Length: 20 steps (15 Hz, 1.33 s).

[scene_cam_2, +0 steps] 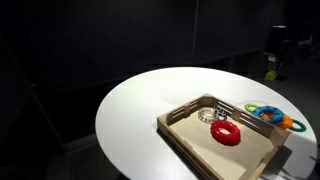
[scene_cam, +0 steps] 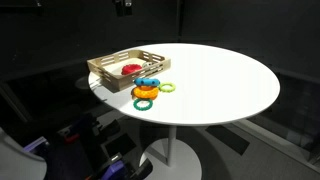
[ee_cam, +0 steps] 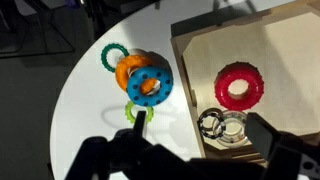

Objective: Take the red ring off of the tray

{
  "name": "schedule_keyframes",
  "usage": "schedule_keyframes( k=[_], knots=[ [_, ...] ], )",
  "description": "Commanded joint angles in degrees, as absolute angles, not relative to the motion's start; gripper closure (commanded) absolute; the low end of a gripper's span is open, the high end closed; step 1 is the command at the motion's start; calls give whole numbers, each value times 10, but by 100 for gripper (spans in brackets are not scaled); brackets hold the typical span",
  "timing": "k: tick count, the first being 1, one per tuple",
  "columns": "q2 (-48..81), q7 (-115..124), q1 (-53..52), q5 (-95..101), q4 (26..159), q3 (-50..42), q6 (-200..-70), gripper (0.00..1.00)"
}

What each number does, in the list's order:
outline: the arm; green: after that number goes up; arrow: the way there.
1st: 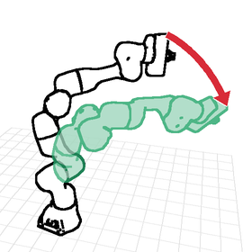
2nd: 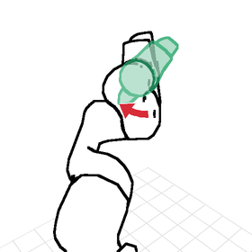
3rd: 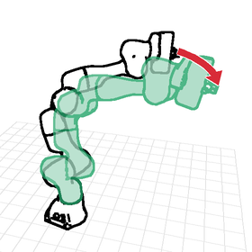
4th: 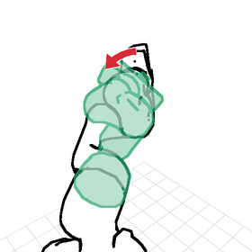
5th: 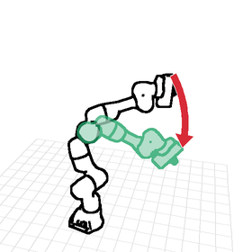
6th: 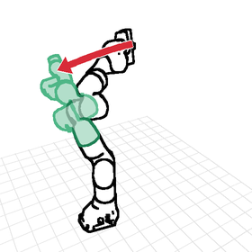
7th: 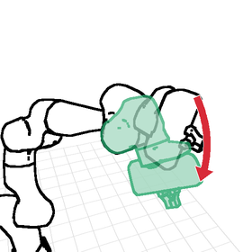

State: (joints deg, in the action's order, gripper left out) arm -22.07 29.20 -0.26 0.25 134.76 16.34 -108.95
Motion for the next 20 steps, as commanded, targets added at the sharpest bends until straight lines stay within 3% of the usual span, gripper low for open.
schedule_keyframes(
  k=[1, 20],
  knots=[
    [-219, 296, -16, 7, 1347, 151, -1088, 0],
    [-47, 126, -78, -74, 1323, 117, -1232, 0]
  ],
)
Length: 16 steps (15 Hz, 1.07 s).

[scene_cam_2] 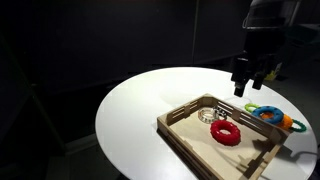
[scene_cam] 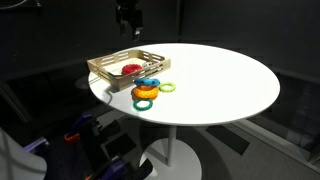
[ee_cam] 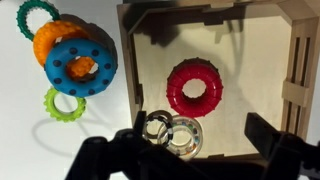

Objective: Take the red ring off of the tray

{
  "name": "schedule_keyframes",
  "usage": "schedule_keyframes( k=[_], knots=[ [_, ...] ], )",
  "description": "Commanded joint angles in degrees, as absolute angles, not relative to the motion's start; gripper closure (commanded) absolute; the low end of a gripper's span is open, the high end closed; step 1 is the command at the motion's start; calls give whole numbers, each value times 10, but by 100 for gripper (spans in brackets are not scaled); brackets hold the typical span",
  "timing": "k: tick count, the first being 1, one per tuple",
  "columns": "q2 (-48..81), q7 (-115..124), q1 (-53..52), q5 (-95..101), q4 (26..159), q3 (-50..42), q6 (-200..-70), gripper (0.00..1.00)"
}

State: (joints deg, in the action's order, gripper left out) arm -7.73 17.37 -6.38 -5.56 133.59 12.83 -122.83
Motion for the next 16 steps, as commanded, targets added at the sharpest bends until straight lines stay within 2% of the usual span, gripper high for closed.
schedule_keyframes(
  k=[1, 16],
  knots=[
    [-35, 123, -80, -70, 1322, 118, -1232, 0],
    [83, 148, -103, -5, 1333, 110, -1365, 0]
  ],
)
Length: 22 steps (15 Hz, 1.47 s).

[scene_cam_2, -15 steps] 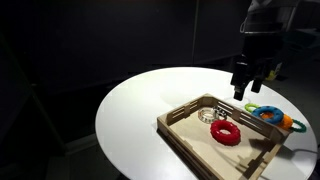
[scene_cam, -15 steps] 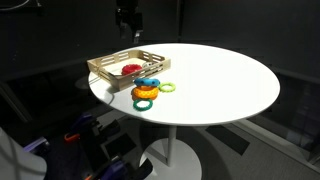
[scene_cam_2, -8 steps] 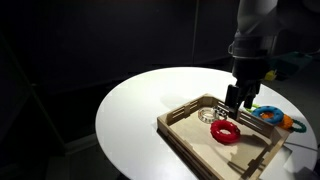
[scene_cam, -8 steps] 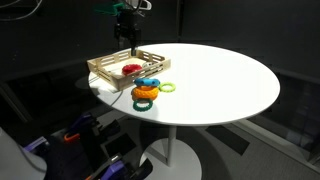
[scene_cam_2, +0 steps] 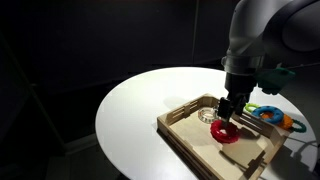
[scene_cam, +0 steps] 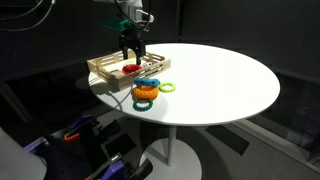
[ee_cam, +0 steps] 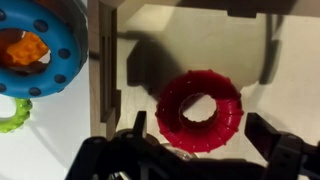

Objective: Take the red ring off of the tray

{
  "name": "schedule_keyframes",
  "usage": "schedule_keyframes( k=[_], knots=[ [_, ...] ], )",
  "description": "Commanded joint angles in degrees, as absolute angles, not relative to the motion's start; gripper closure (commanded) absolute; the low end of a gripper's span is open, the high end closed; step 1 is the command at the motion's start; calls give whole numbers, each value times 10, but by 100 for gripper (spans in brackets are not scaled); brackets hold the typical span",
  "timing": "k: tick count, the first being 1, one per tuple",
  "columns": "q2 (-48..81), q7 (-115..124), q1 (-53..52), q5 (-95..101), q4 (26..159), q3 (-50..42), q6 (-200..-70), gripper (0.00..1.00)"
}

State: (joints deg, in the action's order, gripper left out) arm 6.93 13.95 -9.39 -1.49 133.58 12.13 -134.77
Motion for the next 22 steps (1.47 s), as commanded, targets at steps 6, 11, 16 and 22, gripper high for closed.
schedule_keyframes(
  k=[6, 11, 16, 22],
  knots=[
    [96, 152, -102, 5, 1336, 95, -1374, 0],
    [104, 154, -103, 15, 1334, 86, -1374, 0],
    [114, 160, -107, 23, 1331, 84, -1374, 0],
    [117, 176, -114, 44, 1326, 80, -1372, 0]
  ],
)
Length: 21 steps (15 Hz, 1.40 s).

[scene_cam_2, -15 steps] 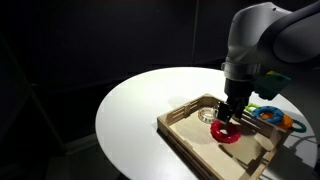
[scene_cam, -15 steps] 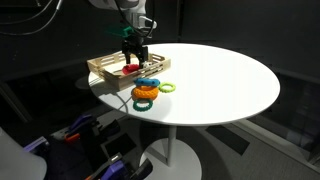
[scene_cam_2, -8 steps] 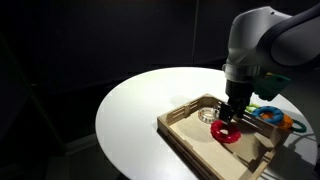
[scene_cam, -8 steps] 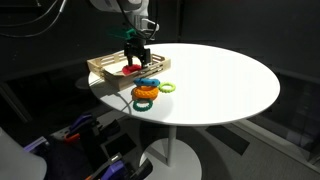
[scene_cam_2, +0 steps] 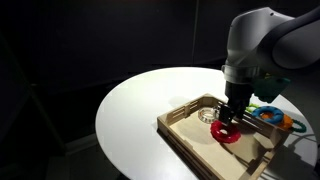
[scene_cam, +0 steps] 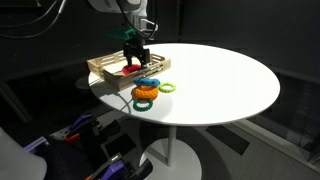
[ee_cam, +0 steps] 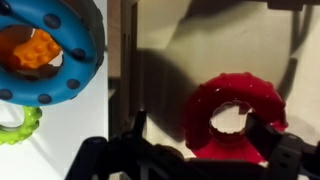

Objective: Take the red ring off of the tray

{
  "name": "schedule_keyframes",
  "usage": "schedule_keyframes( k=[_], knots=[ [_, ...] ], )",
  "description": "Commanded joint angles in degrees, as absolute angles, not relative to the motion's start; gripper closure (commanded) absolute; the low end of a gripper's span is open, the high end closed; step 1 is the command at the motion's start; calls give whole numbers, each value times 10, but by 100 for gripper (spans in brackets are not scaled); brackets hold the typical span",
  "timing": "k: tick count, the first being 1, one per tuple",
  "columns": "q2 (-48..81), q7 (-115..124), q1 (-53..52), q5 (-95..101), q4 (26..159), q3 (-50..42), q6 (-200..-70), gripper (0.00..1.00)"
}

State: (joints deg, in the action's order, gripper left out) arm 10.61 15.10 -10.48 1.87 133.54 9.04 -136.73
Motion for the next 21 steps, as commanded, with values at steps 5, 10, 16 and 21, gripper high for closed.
schedule_keyframes(
  k=[5, 10, 16, 21],
  knots=[
    [126, 189, -118, 58, 1321, 78, -1369, 0],
    [133, 196, -124, 63, 1316, 79, -1366, 15],
    [140, 195, -132, 62, 1307, 79, -1361, 62],
    [123, 182, -133, 43, 1299, 85, -1350, 90]
  ],
)
